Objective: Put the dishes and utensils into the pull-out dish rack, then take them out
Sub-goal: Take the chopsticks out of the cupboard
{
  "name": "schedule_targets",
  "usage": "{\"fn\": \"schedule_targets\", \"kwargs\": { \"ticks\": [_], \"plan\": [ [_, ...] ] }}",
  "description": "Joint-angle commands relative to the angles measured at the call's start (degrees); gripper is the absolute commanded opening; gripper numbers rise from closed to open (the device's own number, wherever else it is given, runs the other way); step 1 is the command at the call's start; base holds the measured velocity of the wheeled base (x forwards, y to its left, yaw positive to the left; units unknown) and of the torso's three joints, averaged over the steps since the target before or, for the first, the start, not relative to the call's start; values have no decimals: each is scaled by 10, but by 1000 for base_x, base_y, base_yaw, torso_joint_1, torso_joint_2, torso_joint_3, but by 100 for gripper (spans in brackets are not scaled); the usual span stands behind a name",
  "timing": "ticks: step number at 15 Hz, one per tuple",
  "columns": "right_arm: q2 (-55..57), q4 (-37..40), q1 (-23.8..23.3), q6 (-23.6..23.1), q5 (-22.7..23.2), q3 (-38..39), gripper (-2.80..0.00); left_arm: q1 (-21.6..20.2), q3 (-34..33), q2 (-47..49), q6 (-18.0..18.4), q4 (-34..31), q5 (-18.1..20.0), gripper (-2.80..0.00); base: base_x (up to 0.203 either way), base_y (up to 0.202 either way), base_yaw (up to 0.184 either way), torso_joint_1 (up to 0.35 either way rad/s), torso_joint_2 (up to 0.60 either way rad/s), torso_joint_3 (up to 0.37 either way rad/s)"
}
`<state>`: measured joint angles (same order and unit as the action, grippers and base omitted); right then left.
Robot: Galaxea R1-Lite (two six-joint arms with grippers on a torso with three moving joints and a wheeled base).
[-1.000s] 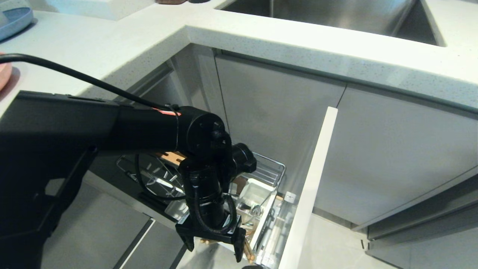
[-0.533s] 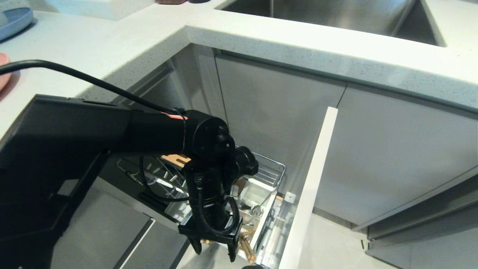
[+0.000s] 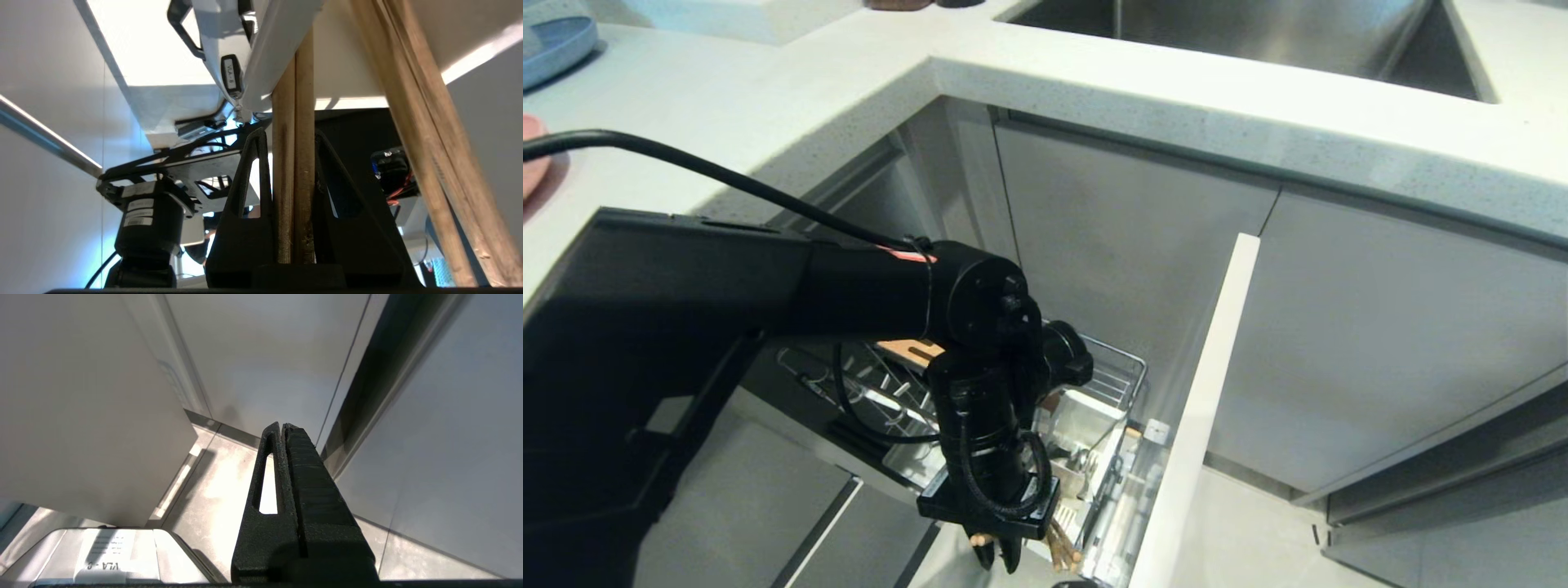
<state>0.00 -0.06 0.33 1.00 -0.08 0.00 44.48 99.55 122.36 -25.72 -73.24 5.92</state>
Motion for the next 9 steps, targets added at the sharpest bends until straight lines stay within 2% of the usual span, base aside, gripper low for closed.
{"fn": "schedule_targets", "kwargs": {
  "ticks": [1, 9],
  "plan": [
    [0, 1, 0, 0, 0, 1, -280, 2, 0, -1, -1, -4, 11, -280, 0, 0, 0, 0, 0, 0],
    [0, 0, 0, 0, 0, 1, -280, 17, 0, -65, -8, -22, 20, -280, 0, 0, 0, 0, 0, 0]
  ]
}}
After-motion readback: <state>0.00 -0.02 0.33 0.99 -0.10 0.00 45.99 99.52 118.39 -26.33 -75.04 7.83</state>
